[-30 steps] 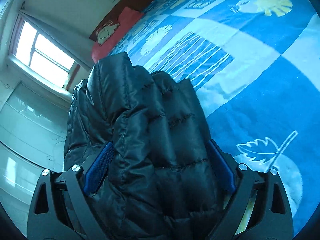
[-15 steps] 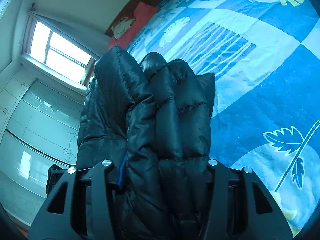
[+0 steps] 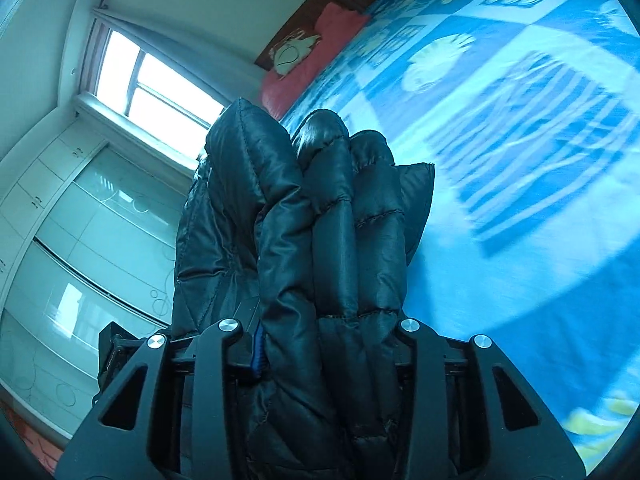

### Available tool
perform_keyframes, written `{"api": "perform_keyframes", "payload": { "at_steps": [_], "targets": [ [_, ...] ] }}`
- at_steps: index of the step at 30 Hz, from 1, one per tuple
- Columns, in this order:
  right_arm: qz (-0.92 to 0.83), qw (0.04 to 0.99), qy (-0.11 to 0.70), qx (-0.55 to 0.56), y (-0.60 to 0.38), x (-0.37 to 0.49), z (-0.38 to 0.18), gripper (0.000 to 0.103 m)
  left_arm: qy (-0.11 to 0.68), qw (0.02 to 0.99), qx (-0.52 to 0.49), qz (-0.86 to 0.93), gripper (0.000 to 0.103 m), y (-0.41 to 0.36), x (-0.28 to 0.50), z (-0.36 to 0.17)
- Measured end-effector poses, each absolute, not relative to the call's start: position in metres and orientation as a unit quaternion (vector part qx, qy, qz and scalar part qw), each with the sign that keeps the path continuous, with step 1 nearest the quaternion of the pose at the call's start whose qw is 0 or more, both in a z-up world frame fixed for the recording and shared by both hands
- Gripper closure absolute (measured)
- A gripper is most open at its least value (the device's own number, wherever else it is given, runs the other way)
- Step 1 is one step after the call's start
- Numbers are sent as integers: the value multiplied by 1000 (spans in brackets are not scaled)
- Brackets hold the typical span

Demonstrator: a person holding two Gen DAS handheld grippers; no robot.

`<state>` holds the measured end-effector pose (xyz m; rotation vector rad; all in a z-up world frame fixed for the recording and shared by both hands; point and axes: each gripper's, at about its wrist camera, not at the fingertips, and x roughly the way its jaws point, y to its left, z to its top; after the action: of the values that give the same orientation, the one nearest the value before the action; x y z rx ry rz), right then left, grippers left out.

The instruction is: Fold large clothes

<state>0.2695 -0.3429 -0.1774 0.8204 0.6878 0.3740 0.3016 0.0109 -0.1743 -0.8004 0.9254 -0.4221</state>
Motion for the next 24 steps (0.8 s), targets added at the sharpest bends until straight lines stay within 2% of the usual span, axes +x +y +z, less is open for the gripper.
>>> {"api": "perform_keyframes", "payload": {
  "at_steps": [13,24],
  "targets": [
    [194,822,346,410,-293,343,-190,66,434,816,-348,-160,20,53,354,-178],
    [183,809,359,429,-294,346,-217,60,438,819,-342,-142,17,59,360,-206]
  ]
}}
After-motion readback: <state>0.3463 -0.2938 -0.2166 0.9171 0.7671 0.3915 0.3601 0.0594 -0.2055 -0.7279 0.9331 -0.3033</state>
